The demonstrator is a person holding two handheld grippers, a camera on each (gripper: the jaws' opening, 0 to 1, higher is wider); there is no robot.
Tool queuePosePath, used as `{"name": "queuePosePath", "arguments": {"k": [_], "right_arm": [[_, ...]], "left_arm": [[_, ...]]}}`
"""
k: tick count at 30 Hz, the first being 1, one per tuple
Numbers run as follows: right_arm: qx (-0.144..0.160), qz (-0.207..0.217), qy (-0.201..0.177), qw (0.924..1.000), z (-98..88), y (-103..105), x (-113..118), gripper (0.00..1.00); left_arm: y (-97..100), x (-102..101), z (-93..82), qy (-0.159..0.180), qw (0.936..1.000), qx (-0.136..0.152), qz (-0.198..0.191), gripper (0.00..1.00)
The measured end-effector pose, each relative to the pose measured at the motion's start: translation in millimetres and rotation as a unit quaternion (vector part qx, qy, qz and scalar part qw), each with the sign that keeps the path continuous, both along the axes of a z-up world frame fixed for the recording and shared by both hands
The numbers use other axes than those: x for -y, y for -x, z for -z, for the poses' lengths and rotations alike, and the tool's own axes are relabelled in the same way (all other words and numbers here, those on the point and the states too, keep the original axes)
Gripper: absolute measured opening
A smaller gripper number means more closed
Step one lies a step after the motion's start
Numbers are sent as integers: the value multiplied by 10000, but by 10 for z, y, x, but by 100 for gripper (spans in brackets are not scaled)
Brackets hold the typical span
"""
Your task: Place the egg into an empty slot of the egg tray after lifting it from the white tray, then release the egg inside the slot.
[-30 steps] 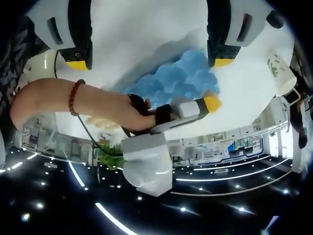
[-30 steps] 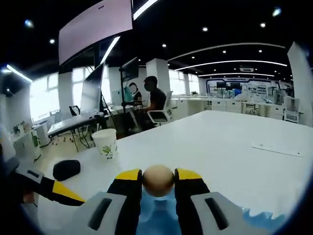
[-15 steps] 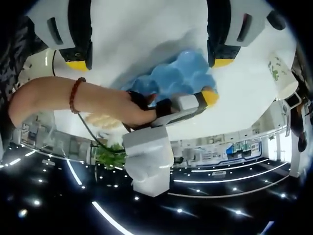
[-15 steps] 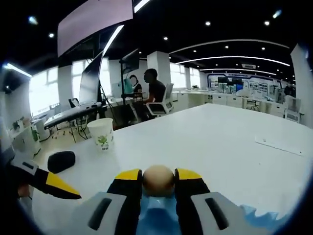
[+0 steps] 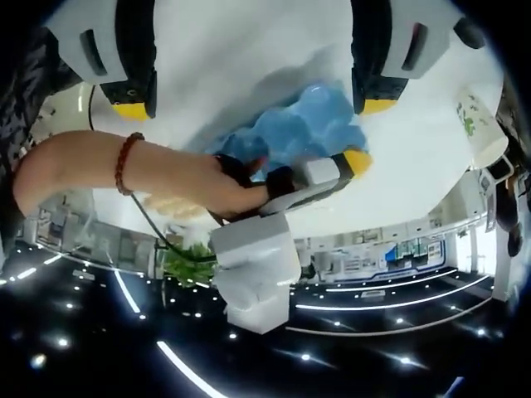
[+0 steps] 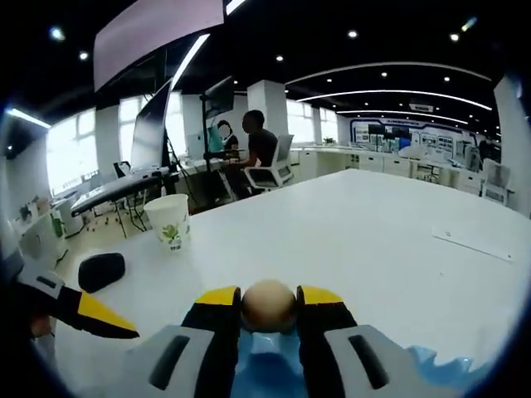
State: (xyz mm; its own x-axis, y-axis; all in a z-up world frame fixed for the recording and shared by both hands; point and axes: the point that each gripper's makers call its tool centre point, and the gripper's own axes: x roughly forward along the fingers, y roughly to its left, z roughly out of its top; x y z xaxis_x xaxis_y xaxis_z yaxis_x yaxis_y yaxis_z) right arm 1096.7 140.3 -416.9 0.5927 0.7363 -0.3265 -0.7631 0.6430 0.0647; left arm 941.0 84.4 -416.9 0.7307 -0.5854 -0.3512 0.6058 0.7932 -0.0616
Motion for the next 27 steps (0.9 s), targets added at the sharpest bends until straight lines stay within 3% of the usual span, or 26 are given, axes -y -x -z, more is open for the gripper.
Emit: {"name": "queuePosePath", "arguments": {"k": [4,15,27], "right_arm": [[-173,1,-145,9997,-8,-7,13,27],[-154,-15,-197,9997,-5,131,103,30],[234,162,-417,9987,-236,190,353,41]], "left_arm": [[8,-7,23,31,10000,-34,-15,100],[4,-12,20,24,10000,-50,-5,100],[13,38,9,47,10000,-58,-38,100]]}}
